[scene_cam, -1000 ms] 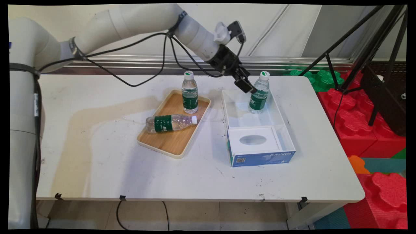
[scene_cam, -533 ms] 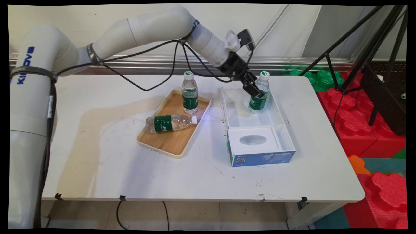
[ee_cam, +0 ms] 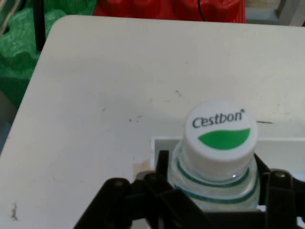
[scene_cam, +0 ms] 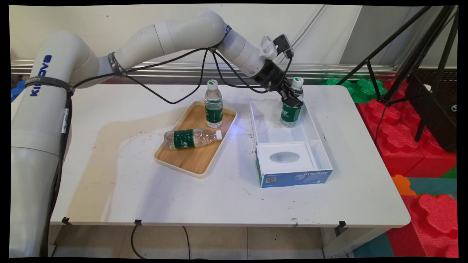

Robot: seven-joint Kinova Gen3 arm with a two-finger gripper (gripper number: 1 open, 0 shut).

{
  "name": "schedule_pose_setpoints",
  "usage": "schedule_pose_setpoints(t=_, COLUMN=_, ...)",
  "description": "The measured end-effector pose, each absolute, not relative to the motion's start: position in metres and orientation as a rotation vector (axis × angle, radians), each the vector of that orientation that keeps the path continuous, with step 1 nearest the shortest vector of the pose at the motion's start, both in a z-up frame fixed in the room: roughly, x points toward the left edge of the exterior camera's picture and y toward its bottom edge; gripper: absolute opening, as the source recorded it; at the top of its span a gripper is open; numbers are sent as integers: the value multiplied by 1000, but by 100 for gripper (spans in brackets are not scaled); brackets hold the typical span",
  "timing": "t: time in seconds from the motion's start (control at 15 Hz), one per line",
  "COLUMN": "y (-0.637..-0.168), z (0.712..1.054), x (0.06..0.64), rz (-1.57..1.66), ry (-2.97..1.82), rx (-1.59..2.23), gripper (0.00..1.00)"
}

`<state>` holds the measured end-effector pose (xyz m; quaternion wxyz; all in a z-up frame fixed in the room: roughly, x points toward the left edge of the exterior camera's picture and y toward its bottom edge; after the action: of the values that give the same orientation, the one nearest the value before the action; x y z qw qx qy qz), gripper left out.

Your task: Place the picked object on the tray

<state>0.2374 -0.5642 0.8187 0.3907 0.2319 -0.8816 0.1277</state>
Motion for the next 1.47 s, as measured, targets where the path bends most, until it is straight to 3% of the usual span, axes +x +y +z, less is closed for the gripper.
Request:
schedule_pose_setpoints(t=0.6, y=-558, z=828, x=241, rz=324, ry=-2232, rx=584, gripper=0)
schedule_pose_setpoints(t=1.47, y=-503, z=904, x=274, rz=351, ry=-2151, rx=574, gripper=0)
